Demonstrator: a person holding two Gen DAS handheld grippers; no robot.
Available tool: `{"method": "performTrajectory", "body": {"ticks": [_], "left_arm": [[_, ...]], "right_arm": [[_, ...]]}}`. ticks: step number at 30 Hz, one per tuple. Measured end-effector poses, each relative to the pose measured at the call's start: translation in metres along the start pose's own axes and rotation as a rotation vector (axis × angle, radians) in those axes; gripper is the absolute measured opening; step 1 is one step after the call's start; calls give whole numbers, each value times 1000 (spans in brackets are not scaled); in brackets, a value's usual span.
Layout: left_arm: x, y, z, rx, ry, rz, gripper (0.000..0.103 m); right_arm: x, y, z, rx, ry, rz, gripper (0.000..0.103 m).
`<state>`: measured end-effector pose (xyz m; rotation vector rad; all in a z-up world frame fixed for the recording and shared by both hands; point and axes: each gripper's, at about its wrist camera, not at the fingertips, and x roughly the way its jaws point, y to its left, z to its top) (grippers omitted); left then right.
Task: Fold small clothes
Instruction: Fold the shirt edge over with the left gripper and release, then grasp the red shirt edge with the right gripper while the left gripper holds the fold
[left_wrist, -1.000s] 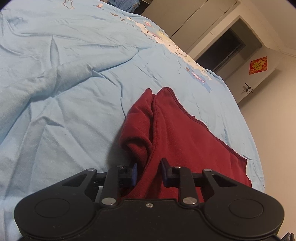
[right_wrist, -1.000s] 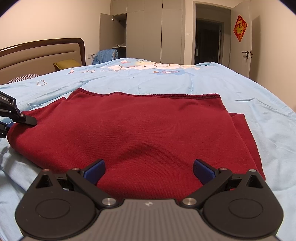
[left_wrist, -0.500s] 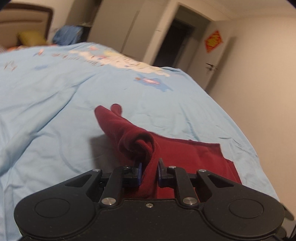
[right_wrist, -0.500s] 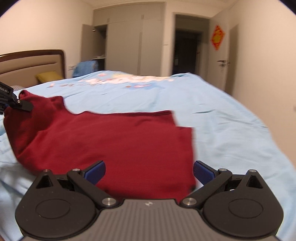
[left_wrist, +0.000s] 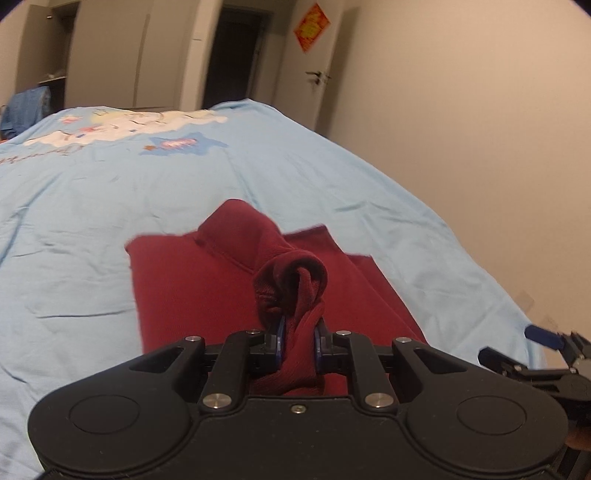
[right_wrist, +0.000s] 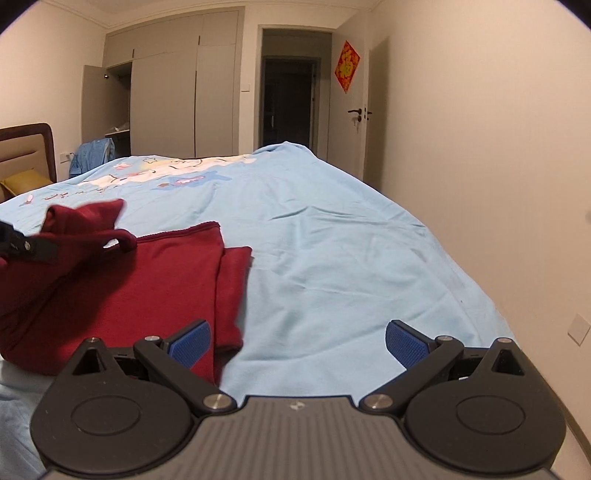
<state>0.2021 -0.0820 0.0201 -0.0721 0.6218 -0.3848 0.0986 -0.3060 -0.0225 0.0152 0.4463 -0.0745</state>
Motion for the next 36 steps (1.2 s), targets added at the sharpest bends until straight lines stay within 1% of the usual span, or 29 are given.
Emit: {"method": "performTrajectory", "body": {"ticks": [2, 5, 7, 10, 13, 15, 18, 21, 25, 28, 30, 31, 33, 34, 36], "left_arm": [[8, -10, -7, 35, 26, -15, 16], [14, -21, -17, 77, 53, -16, 18], [16, -23, -23, 79, 65, -9, 20], [14, -18, -29, 52, 70, -10, 27], [7, -15, -32, 26, 63, -29, 45], [2, -16, -35, 27, 53, -28, 65], [-8, -19, -42, 41, 47, -29, 78], [-20, -23, -49, 77, 15, -23, 85], [-25, -32, -57, 170, 0, 10, 84], [-25, -37, -61, 222, -6, 37, 75], [-23, -39, -62, 244, -4, 49, 63], [-23, -40, -63, 252, -4, 55, 60], [-22, -39, -63, 253, -4, 57, 46], [-23, -38, -62, 246, -12, 44, 42], [-25, -36, -62, 227, -26, 12, 31]], "right_arm": [[-1, -2, -2, 12, 7, 3, 103], [-1, -3, -4, 22, 16, 12, 103], [1, -2, -4, 22, 23, 14, 103], [3, 0, -4, 18, 30, 20, 103], [4, 2, -4, 23, 38, 31, 103], [6, 4, -4, 28, 45, 40, 103], [7, 6, -5, 36, 53, 50, 103], [10, 7, -3, 59, 61, 76, 103], [17, 7, 7, 108, 69, 158, 103], [27, 12, 17, 132, 86, 243, 103], [34, 18, 26, 136, 89, 299, 103], [38, 22, 31, 129, 93, 333, 103], [47, 30, 40, 104, 102, 406, 103], [52, 36, 45, 89, 107, 445, 103], [64, 46, 53, 73, 122, 519, 103]]}}
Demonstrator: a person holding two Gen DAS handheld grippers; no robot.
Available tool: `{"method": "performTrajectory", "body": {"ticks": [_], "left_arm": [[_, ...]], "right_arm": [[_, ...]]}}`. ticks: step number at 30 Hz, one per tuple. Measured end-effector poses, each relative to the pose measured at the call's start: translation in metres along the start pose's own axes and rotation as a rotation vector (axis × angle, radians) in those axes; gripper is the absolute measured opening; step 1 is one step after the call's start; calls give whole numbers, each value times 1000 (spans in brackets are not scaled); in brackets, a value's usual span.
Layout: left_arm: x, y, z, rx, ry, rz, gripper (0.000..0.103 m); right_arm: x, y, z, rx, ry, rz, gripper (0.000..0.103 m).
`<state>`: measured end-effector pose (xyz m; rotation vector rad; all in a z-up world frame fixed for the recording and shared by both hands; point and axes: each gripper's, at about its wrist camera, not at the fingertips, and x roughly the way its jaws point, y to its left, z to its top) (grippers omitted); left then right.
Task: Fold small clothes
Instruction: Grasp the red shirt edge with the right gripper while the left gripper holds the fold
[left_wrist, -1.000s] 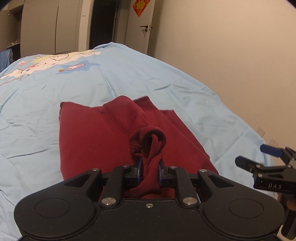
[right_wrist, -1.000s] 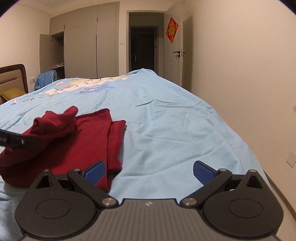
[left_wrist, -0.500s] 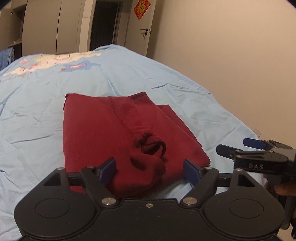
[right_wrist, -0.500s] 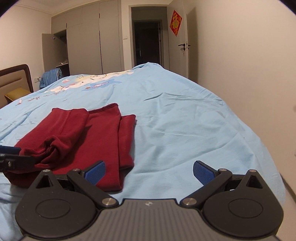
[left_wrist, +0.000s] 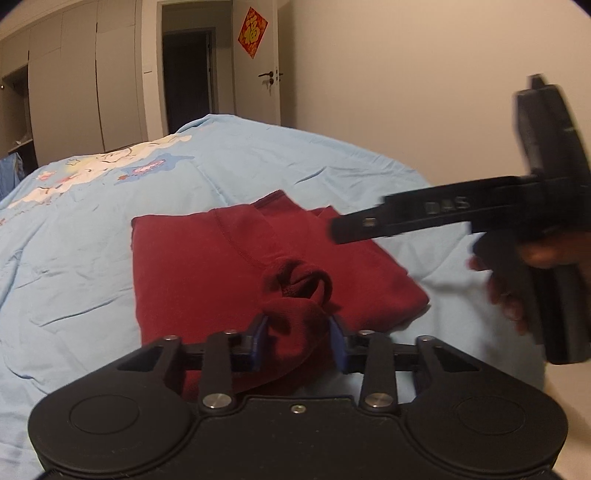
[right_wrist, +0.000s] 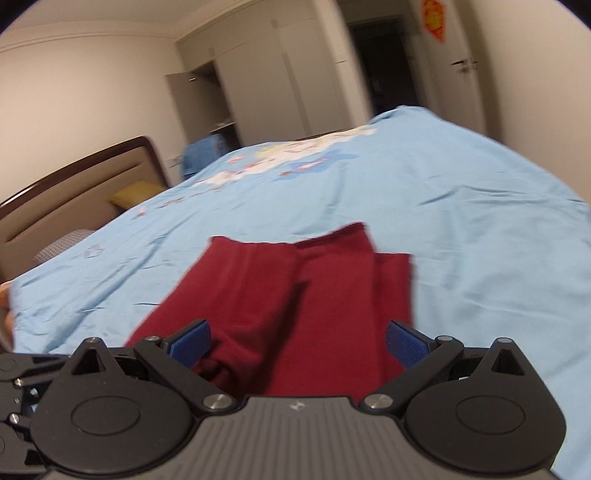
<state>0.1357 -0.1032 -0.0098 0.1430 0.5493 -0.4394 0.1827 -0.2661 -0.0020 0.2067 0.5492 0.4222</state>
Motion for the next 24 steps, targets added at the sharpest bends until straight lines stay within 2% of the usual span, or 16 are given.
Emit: {"method": "performTrajectory", "body": {"ticks": [3, 6, 9, 12, 15, 17, 20, 22, 24], "left_arm": [[1, -1, -1, 5, 1, -11, 20], [3, -3, -2, 7, 10, -8, 17], [4, -3, -2, 4, 11, -10, 14], [5, 0, -1, -7, 12, -15, 12], [6, 1, -1, -18, 13, -19, 11], [6, 1, 0, -21, 4, -13, 9], [5, -1, 1, -29, -11, -10, 8], [4, -3, 3, -23, -23, -13, 8], [4, -6, 5, -17, -33, -23, 8]], "right_arm": [[23, 3, 10, 7, 31, 74, 103], [47, 2, 14, 47, 66, 109, 103], [67, -3, 14, 127, 96, 137, 95], [80, -7, 11, 167, 107, 124, 82], [86, -7, 9, 184, 108, 110, 63], [88, -7, 8, 185, 109, 98, 38], [86, -6, 9, 178, 97, 90, 17], [80, -6, 11, 161, 78, 85, 10], [74, -4, 15, 135, 53, 72, 9]]}}
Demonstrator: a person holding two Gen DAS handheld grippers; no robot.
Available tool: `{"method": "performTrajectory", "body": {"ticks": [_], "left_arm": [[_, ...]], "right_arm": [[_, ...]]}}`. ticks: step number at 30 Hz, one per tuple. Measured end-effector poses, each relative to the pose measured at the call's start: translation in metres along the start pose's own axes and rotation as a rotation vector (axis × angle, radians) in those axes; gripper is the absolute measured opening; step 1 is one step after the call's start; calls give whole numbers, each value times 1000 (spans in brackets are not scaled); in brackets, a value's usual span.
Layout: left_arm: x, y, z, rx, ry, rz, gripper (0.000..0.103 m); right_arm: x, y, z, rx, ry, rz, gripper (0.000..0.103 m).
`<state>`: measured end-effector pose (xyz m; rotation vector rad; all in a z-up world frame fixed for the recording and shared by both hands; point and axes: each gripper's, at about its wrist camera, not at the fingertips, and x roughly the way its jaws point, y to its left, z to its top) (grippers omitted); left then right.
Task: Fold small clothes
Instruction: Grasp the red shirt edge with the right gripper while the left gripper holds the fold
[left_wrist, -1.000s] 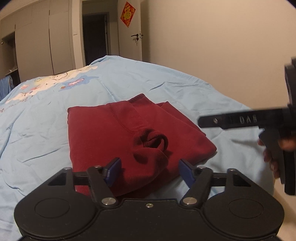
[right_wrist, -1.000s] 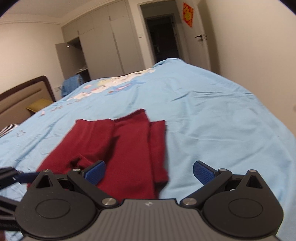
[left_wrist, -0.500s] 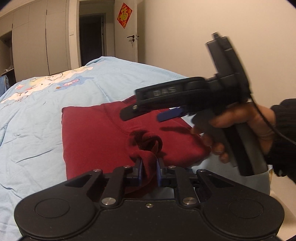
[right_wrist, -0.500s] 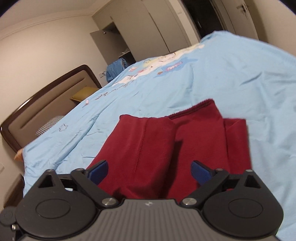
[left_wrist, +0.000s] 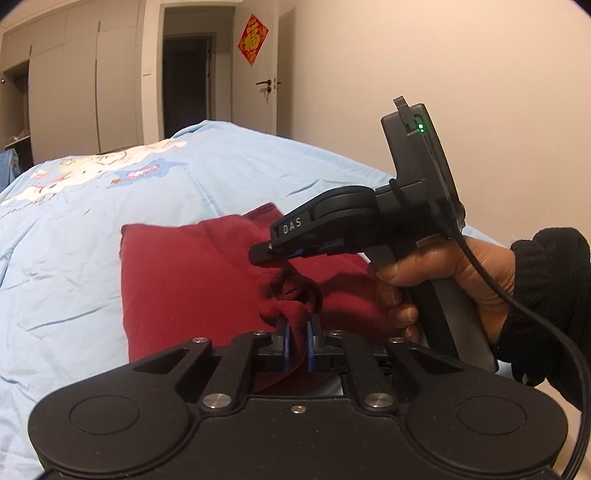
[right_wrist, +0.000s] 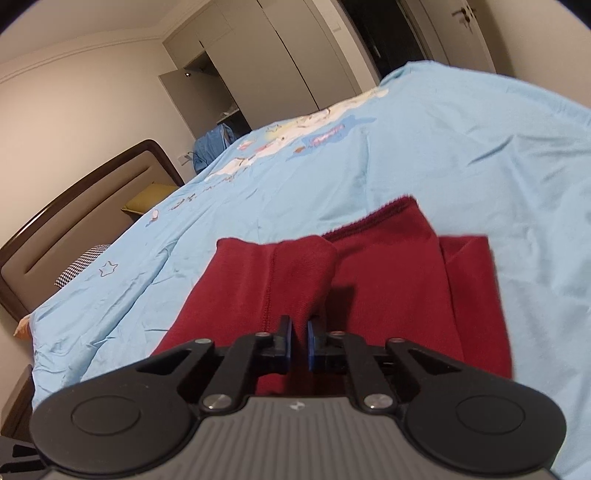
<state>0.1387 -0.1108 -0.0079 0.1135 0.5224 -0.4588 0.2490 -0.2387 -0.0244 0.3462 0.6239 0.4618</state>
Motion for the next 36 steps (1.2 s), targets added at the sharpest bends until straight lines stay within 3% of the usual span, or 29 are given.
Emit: {"method": "performTrajectory", "body": {"ticks": [7, 16, 31, 36], "left_arm": [[6, -12, 11, 37, -30, -54, 8], [20, -34, 19, 99, -44, -146, 8], [64, -42, 29, 59, 40, -220, 9], [70, -36, 35, 56, 46, -243, 19]], "right_arm": [[-30, 3, 7, -67, -84, -62, 7], [-59, -23, 12, -50, -128, -136, 7], [-59, -52, -2, 17, -92, -196, 8], [-58, -58, -6, 45, -82, -203, 17]]}}
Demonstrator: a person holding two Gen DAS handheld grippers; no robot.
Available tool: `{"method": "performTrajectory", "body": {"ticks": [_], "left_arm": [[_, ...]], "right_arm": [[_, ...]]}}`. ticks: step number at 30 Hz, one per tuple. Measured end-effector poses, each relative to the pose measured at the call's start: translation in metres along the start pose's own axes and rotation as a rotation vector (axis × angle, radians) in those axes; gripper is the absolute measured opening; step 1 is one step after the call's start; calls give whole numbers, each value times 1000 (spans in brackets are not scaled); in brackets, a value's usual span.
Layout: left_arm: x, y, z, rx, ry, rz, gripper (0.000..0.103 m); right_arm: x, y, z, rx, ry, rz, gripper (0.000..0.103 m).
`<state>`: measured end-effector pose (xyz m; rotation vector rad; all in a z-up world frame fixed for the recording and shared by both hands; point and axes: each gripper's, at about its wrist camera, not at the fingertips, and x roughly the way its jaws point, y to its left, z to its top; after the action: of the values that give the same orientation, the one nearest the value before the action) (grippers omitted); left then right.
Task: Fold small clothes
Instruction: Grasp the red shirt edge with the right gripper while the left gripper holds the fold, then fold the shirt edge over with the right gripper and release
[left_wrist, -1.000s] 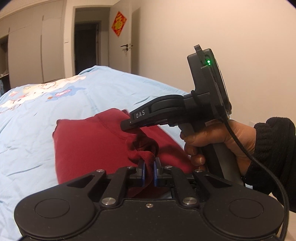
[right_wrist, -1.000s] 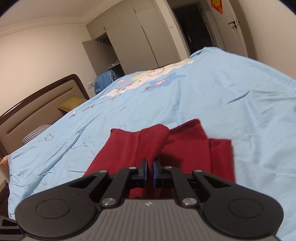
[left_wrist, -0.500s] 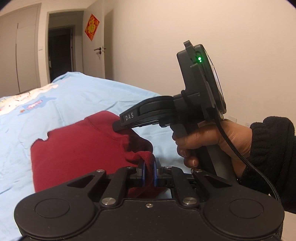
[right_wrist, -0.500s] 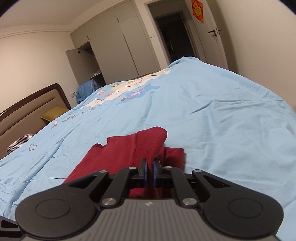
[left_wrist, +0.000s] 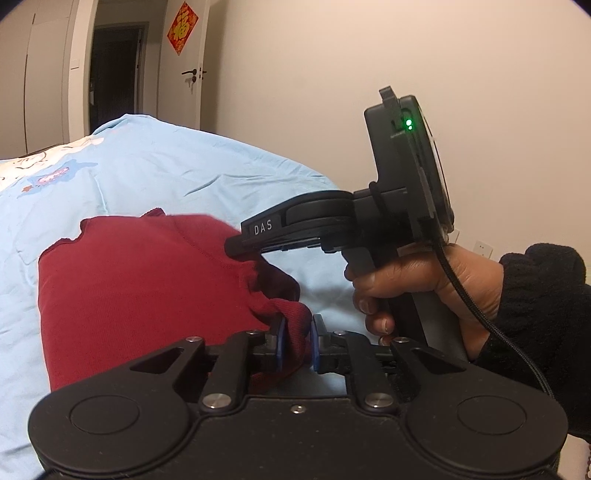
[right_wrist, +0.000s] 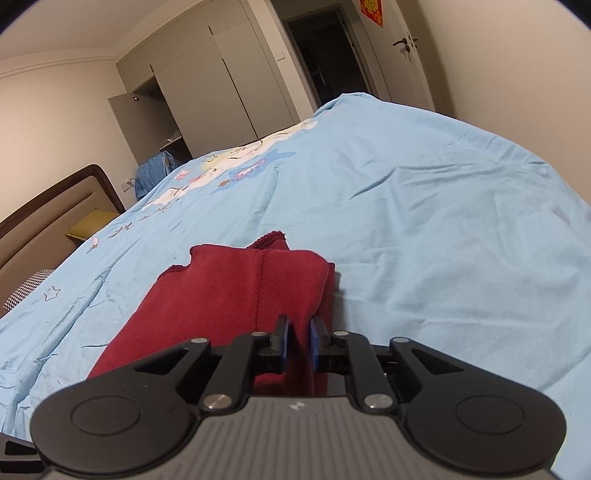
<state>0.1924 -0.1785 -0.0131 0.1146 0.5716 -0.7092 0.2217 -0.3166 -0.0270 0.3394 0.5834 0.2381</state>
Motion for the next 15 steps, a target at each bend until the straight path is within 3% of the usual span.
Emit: {"method": "performTrajectory", "body": {"ticks": [3, 4, 5, 8, 11, 15], "left_arm": [[-2, 7, 1, -29, -4, -15, 27], [-3, 9, 0, -42, -2, -17, 30], [-4, 12, 1, -52, -3, -13, 37], [-8, 18, 1, -83, -22, 15, 62], [-17, 29, 2, -134, -39, 37, 71], [-28, 50, 3, -239, -62, 105, 85]], "right_arm": [[-4, -5, -2, 25, -4, 1, 28], [-7, -8, -3, 33, -8, 0, 38], [-11, -10, -4, 39, -13, -3, 47], [-24, -18, -9, 34, -24, -27, 61], [-44, -23, -16, 12, -43, -48, 81], [-67, -22, -25, -52, -61, -65, 93]]}}
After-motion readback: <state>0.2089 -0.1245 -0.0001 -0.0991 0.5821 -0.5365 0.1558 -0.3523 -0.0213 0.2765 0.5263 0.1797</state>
